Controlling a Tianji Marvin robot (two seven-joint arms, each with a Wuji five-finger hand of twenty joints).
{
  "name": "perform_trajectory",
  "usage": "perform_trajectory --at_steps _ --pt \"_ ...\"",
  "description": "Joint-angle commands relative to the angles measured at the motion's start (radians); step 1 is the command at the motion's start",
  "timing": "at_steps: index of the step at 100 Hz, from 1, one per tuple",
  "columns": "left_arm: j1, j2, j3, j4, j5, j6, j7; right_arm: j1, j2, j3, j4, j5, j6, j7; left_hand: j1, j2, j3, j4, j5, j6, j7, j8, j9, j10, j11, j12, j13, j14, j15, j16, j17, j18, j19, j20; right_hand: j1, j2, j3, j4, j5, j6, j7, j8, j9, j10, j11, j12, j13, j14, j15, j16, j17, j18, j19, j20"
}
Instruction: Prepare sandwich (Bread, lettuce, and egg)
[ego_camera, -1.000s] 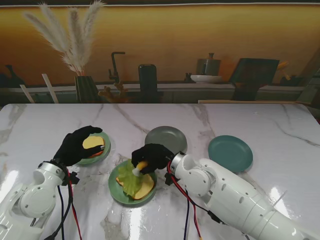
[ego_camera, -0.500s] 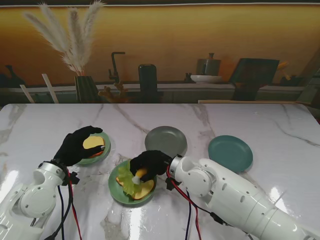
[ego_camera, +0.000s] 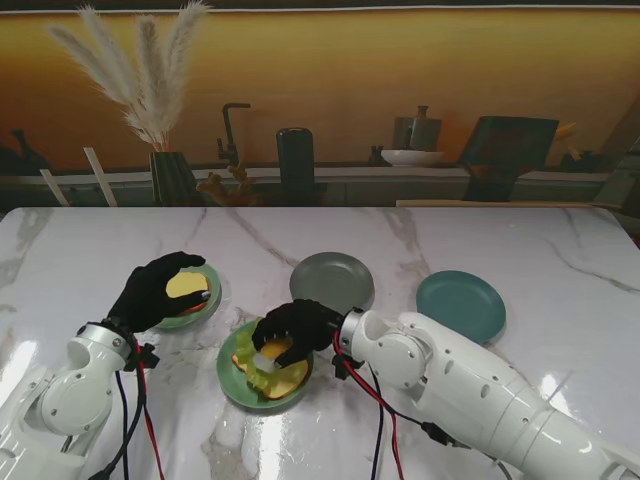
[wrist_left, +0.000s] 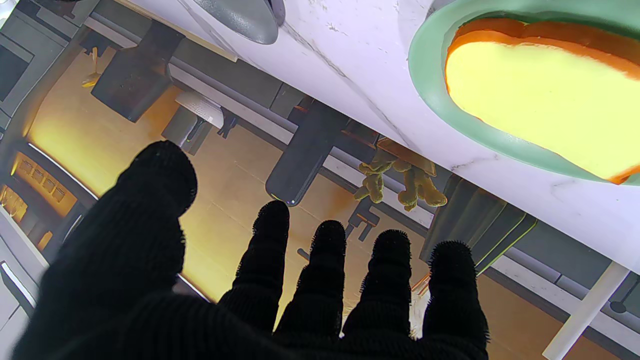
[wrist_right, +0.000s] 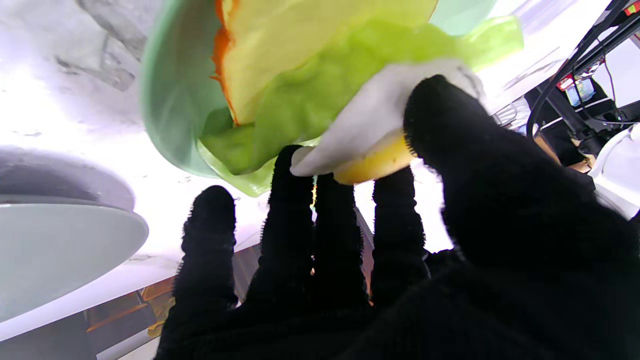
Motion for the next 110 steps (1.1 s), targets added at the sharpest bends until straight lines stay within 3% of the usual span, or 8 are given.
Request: perform_trajectory --at_steps 1,27,45,63,77,94,110 --pt "-0.001 -0.002 0.001 0.0 -0.003 0.004 -0.003 -0.005 -0.008 0.007 -0.007 -0.006 -0.017 0.003 0.024 0.029 0.004 -0.057 0.021 -0.021 0.001 0.005 0.004 0.006 0.0 0.003 0.015 -0.015 -0.002 0.0 -0.014 0.0 -0.003 0.01 -0.04 0.028 -0.028 0.024 -0.029 0.003 -0.045 -0.022 -0.043 0.003 -0.026 -0.018 -0.049 0.011 -0.037 -0.021 -0.033 0.016 -0.018 0.014" --pt "-0.002 -0.002 0.001 0.001 -0.005 -0.002 -0.004 -0.011 -0.002 0.018 -0.012 -0.022 -0.053 -0.003 0.023 0.031 -0.001 -0.058 0.021 -0.021 0.001 0.005 0.003 0.007 0.0 0.003 0.015 -0.016 -0.002 0.0 -0.014 -0.001 -0.003 0.01 -0.099 0.058 -0.077 0.021 -0.067 0.005 -0.156 -0.083 -0.157 0.032 -0.138 -0.094 -0.181 0.014 -0.162 -0.096 -0.161 0.02 -0.098 -0.003" --pt "-0.002 -0.001 0.001 0.003 -0.007 -0.009 -0.006 -0.036 0.005 0.059 -0.038 -0.072 -0.069 -0.032 0.019 0.026 -0.004 -0.058 0.02 -0.023 0.0 0.005 0.002 0.006 -0.002 0.002 0.016 -0.015 -0.003 -0.001 -0.014 -0.001 -0.003 0.01 -0.166 0.088 -0.106 0.003 -0.138 0.007 -0.248 -0.146 -0.207 0.059 -0.277 -0.239 -0.218 0.025 -0.318 -0.234 -0.192 0.038 -0.196 -0.084" --pt "-0.004 0.0 0.0 0.008 -0.007 -0.022 -0.011 -0.15 0.023 0.211 -0.14 -0.148 -0.027 -0.069 0.007 0.02 -0.012 -0.06 0.015 -0.025 -0.006 0.002 -0.008 0.003 -0.009 -0.001 0.017 -0.015 -0.006 -0.003 -0.009 -0.003 -0.002 0.01 -0.212 0.124 -0.121 -0.008 -0.158 0.034 -0.273 -0.176 -0.187 0.082 -0.337 -0.334 -0.198 0.044 -0.392 -0.308 -0.162 0.046 -0.234 -0.163" --pt "-0.007 0.003 0.0 0.011 0.0 -0.024 -0.021 -0.264 0.043 0.355 -0.231 -0.22 0.023 -0.062 -0.003 0.01 -0.024 -0.062 0.02 -0.012 -0.041 -0.023 -0.023 0.004 -0.026 -0.015 0.013 -0.014 -0.019 -0.016 0.005 -0.035 -0.019 -0.013 -0.207 0.126 -0.128 -0.01 -0.156 0.067 -0.299 -0.209 -0.158 0.101 -0.381 -0.396 -0.172 0.064 -0.437 -0.355 -0.135 0.041 -0.254 -0.232" --pt "-0.014 0.013 -0.004 0.016 0.042 -0.024 -0.052 -0.384 0.053 0.495 -0.298 -0.297 0.072 -0.076 -0.005 0.001 -0.033 -0.06 0.024 0.008 -0.105 -0.083 -0.048 0.002 -0.051 -0.045 -0.006 -0.021 -0.051 -0.058 0.003 -0.075 -0.057 -0.085 -0.202 0.129 -0.133 -0.011 -0.145 0.076 -0.297 -0.222 -0.144 0.111 -0.399 -0.428 -0.166 0.074 -0.459 -0.38 -0.127 0.04 -0.267 -0.289" --pt "-0.037 0.026 -0.003 0.034 0.124 -0.018 -0.075 -0.465 0.06 0.589 -0.33 -0.357 0.104 -0.079 -0.002 -0.008 -0.031 -0.057 0.003 0.021 -0.12 -0.095 -0.059 0.002 -0.055 -0.051 -0.012 -0.025 -0.058 -0.069 0.001 -0.085 -0.078 -0.106 -0.202 0.134 -0.135 -0.011 -0.142 0.072 -0.293 -0.224 -0.145 0.109 -0.395 -0.429 -0.171 0.074 -0.466 -0.385 -0.142 0.05 -0.268 -0.308"
